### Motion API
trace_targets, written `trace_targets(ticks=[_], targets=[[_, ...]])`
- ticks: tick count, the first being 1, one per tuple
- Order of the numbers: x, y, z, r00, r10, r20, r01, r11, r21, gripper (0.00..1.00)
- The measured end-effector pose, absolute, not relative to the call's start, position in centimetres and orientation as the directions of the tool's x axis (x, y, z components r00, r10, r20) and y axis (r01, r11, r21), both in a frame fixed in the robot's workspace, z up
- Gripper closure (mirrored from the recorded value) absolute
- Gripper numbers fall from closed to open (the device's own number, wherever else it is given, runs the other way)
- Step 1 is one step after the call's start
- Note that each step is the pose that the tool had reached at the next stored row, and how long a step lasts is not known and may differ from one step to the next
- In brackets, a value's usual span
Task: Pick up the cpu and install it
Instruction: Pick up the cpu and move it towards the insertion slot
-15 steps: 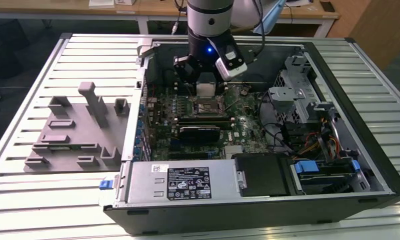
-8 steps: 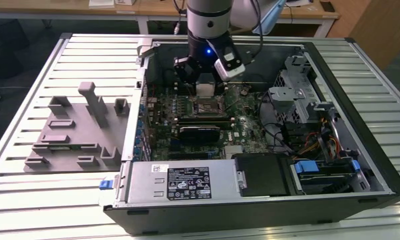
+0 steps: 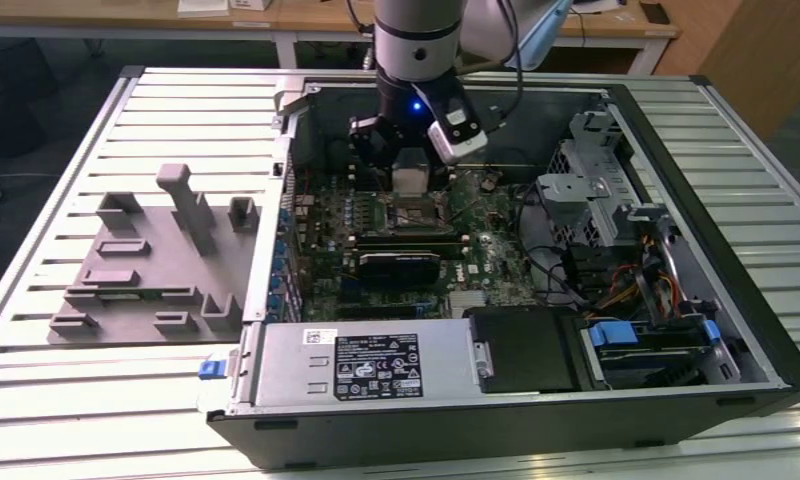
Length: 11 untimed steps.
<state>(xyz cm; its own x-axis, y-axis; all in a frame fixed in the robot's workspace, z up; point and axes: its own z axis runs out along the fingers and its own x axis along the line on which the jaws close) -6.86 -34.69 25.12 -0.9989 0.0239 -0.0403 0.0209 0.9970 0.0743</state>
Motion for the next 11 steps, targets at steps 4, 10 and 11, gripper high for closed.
trace_targets(ticks=[4,10,11], targets=[[-6.5,-34.6,24.6,-0.999,0.024,-0.040,0.021,0.997,0.074,0.46],[-5.6,-34.6,24.2,-0.999,0.024,-0.040,0.021,0.997,0.073,0.46],[-5.6,-34.6,24.2,-0.999,0.024,-0.040,0.021,0.997,0.073,0.46]])
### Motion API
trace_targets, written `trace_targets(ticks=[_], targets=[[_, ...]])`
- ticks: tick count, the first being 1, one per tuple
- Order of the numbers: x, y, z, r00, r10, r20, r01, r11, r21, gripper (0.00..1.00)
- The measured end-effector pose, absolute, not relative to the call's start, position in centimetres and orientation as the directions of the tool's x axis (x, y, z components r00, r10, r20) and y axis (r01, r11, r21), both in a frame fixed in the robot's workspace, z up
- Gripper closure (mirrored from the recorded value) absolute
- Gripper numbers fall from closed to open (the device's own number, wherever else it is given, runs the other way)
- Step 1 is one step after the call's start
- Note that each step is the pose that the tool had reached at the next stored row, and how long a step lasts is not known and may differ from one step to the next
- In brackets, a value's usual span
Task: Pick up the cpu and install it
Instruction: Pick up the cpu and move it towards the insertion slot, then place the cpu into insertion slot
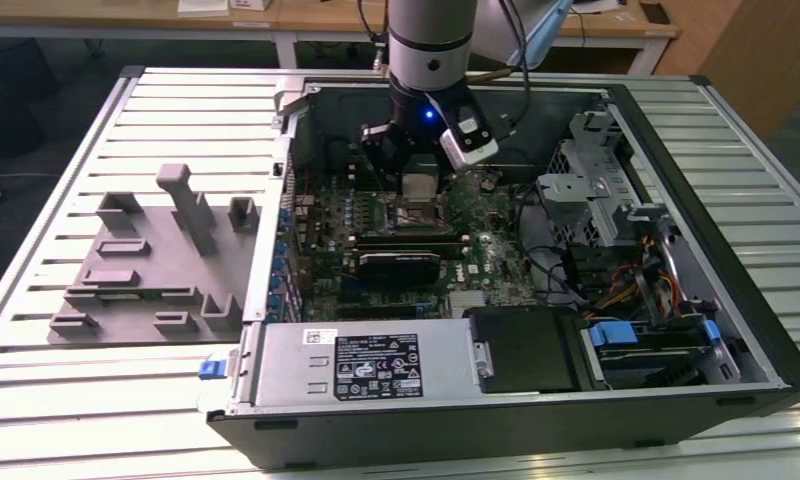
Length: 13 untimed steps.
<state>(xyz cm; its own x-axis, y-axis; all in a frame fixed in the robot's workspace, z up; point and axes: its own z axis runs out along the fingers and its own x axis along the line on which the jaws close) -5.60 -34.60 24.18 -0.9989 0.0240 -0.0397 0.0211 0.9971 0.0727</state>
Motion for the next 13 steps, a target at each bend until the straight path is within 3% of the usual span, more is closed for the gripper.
trace_targets(ticks=[13], targets=[[-5.57,-34.60,24.16,-0.999,0.024,-0.040,0.021,0.997,0.073,0.46]])
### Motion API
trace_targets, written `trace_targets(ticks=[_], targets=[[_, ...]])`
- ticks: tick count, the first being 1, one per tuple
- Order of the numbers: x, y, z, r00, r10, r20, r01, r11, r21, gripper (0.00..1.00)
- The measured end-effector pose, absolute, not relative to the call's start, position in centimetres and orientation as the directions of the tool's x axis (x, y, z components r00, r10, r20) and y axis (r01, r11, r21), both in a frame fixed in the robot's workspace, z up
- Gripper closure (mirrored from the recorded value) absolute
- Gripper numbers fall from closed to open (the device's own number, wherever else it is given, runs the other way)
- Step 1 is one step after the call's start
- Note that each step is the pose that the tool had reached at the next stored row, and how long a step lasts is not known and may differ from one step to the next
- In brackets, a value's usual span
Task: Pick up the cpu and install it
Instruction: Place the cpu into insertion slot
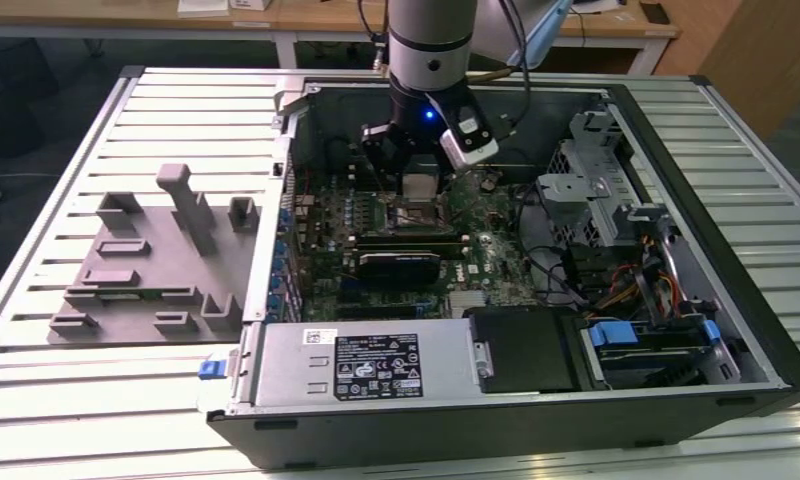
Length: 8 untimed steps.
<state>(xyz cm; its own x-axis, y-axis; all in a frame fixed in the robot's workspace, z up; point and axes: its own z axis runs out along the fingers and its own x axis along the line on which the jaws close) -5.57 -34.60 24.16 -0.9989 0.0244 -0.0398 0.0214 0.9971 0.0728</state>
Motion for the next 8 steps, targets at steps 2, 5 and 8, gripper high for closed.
trace_targets(ticks=[2,5,8], targets=[[-5.56,-34.59,24.15,-0.999,0.035,-0.040,0.032,0.997,0.073,0.46],[-5.57,-34.60,24.12,-0.996,0.078,-0.040,0.075,0.995,0.073,0.46],[-5.57,-34.59,24.09,-0.992,0.120,-0.040,0.117,0.990,0.072,0.46]])
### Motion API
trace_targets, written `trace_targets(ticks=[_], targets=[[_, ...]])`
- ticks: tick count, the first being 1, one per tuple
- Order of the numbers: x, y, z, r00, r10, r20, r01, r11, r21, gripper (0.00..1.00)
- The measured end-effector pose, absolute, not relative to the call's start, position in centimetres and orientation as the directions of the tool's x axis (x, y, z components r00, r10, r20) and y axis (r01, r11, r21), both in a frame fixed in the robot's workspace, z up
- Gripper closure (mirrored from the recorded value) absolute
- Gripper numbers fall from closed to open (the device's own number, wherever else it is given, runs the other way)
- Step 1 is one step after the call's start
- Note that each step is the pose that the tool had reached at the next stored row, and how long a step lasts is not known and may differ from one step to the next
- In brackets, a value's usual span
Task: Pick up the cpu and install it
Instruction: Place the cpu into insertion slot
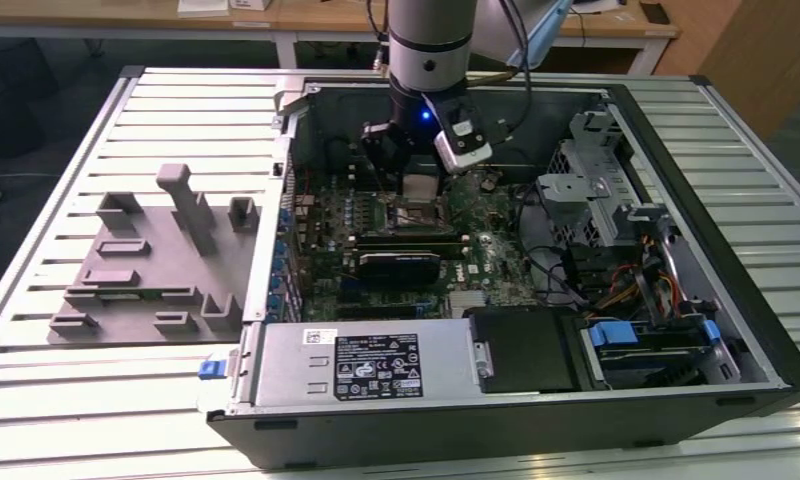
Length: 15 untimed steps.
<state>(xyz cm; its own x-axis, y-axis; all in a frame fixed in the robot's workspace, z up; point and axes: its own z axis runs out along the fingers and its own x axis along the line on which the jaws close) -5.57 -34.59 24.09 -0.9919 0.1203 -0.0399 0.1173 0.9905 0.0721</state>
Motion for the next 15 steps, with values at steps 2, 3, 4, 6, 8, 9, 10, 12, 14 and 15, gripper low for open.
trace_targets(ticks=[2,3,4,6,8,9,10,12,14,15], targets=[[-5.57,-34.59,24.07,-0.988,0.148,-0.040,0.145,0.987,0.071,0.46],[-5.57,-34.59,24.05,-0.986,0.161,-0.041,0.158,0.985,0.070,0.46],[-5.57,-34.60,24.06,-0.984,0.174,-0.041,0.171,0.983,0.069,0.46],[-5.57,-34.59,24.03,-0.979,0.202,-0.042,0.199,0.978,0.067,0.46],[-5.57,-34.60,24.02,-0.972,0.229,-0.042,0.226,0.972,0.065,0.46],[-5.57,-34.60,24.01,-0.969,0.243,-0.043,0.241,0.968,0.065,0.46],[-5.57,-34.60,24.00,-0.965,0.258,-0.043,0.255,0.965,0.065,0.46],[-5.57,-34.60,23.98,-0.957,0.288,-0.043,0.285,0.956,0.065,0.46],[-5.57,-34.59,23.95,-0.946,0.320,-0.043,0.317,0.946,0.065,0.46],[-5.57,-34.60,23.94,-0.941,0.336,-0.043,0.333,0.941,0.065,0.46]])
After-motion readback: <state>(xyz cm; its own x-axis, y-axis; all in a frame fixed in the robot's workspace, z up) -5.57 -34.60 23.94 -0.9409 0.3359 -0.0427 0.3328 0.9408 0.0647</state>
